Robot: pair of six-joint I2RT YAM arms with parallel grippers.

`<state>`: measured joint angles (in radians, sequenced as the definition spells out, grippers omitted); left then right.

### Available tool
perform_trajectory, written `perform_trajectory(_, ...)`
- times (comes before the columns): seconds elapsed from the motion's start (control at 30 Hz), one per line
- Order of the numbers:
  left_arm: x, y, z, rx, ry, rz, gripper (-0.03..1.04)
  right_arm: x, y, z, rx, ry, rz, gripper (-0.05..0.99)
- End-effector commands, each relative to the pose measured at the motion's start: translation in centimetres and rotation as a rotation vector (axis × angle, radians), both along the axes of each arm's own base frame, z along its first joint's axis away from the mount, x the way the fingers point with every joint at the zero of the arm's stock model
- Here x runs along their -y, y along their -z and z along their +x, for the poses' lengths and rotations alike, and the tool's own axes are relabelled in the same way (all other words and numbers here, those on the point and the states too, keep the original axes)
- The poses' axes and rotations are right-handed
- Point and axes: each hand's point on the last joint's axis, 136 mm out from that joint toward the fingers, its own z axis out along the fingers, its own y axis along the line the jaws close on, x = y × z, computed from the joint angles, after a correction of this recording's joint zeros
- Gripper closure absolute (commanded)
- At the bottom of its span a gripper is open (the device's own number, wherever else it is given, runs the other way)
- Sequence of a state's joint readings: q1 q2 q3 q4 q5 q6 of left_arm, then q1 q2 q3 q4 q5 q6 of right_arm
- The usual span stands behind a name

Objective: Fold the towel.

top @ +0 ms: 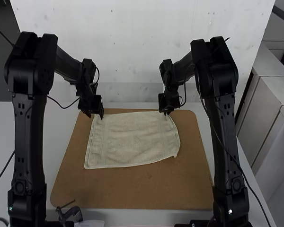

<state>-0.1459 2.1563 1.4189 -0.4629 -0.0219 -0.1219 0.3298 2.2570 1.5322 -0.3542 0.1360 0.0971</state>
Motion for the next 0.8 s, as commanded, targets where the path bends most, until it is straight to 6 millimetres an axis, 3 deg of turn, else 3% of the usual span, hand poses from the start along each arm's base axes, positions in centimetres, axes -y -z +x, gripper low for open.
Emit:
perform_trajectory(0.0, 0.4, 2.6, -0.6, -0.124, -0.034, -0.045, 0.99, 3.2, 6.2, -3.2, -0.144, 0.046, -0.106, 0.92)
perform_trajectory(0.13, 2.0, 2.8, -1.9, -0.19, -0.014, -0.116, 0.99, 3.7, 6.0, -2.9, -0.138, 0.055, -0.104, 0.92)
perform_trajectory(0.33, 1.9, 1.2, -1.6, -0.171, -0.021, -0.13, 0.99, 3.4, 4.9, -1.7, -0.088, 0.062, -0.08, 0.92)
perform_trajectory(0.57, 2.1, -4.3, 0.1, -0.056, -0.016, -0.141, 0.99, 2.5, 0.7, 0.3, 0.021, 0.088, -0.031, 0.92)
perform_trajectory(0.77, 3.3, -8.7, 1.7, 0.047, 0.012, -0.138, 0.99, 2.5, -2.2, 1.6, 0.105, 0.116, 0.003, 0.92)
